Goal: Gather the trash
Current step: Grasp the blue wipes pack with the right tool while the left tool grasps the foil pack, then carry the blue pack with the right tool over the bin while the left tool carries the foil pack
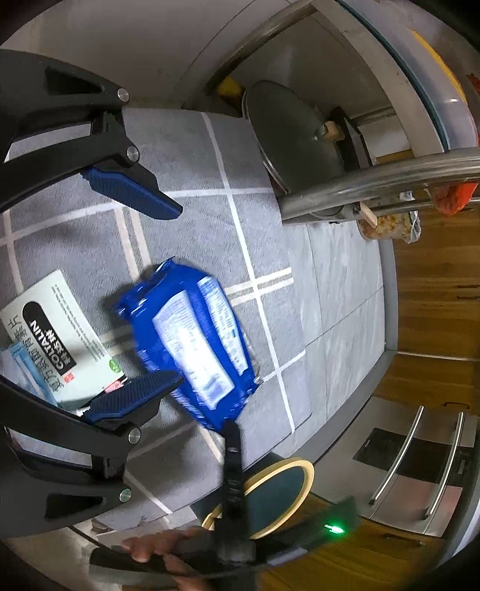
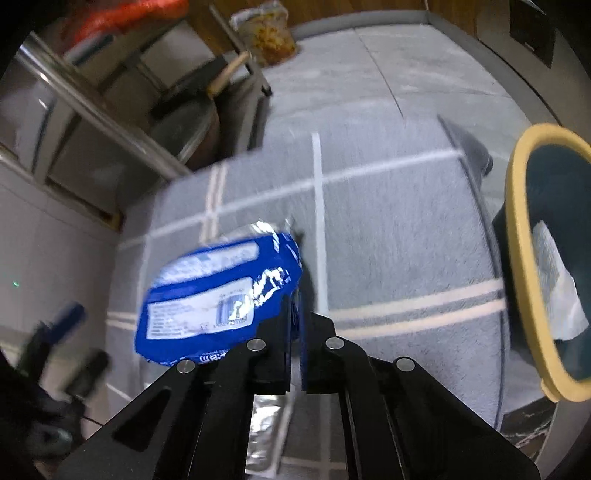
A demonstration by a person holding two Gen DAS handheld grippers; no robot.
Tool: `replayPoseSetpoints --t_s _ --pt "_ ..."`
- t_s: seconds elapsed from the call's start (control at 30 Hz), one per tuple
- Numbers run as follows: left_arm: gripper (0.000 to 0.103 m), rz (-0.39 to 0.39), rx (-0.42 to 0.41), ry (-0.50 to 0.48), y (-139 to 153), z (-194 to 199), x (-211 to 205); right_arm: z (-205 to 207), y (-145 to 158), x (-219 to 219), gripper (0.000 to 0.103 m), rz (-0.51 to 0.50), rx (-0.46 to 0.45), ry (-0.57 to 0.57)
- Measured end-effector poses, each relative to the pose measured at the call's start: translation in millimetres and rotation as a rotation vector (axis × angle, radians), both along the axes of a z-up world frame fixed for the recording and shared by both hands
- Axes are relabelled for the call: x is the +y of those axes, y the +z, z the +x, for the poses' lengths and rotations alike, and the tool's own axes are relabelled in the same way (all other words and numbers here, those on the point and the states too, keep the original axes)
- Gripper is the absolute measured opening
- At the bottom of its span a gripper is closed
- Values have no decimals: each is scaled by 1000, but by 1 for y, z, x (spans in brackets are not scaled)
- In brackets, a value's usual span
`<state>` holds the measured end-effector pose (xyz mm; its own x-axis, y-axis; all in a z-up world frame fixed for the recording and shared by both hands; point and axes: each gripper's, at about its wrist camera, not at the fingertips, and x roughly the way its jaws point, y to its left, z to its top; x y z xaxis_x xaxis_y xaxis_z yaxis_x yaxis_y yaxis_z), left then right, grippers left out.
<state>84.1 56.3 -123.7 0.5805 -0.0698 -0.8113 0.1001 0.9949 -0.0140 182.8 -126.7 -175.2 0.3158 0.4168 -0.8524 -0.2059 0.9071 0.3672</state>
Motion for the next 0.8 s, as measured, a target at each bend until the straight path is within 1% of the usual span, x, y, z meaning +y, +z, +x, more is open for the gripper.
replayPoseSetpoints --t_s 0.1,0.17,0.27,0.43,0.53,0.63,0.7,0.77,0.8 --pt "82 -13 16 -21 -3 -1 -8 2 22 -8 2 52 -49 -33" --pt "81 -36 37 -40 -8 -1 -17 2 34 -11 2 72 -80 -48" --pt "74 -61 84 -98 -20 -1 -35 3 48 -21 2 95 -112 -76" --pt "74 -27 140 -181 -39 0 -68 6 67 -40 2 97 -161 -118" --pt "72 -21 177 -187 -50 8 -77 6 76 -51 2 111 -183 -126" --pt "62 -45 221 -174 -61 15 -77 1 84 -60 2 129 -200 -123" --pt "54 -45 251 -153 -69 18 -76 -1 92 -69 2 145 -213 -121" --pt "51 -59 271 -146 -74 19 -76 -3 99 -75 2 162 -223 -122" --pt "45 -64 270 -144 -74 20 -76 -4 103 -78 2 166 -232 -121"
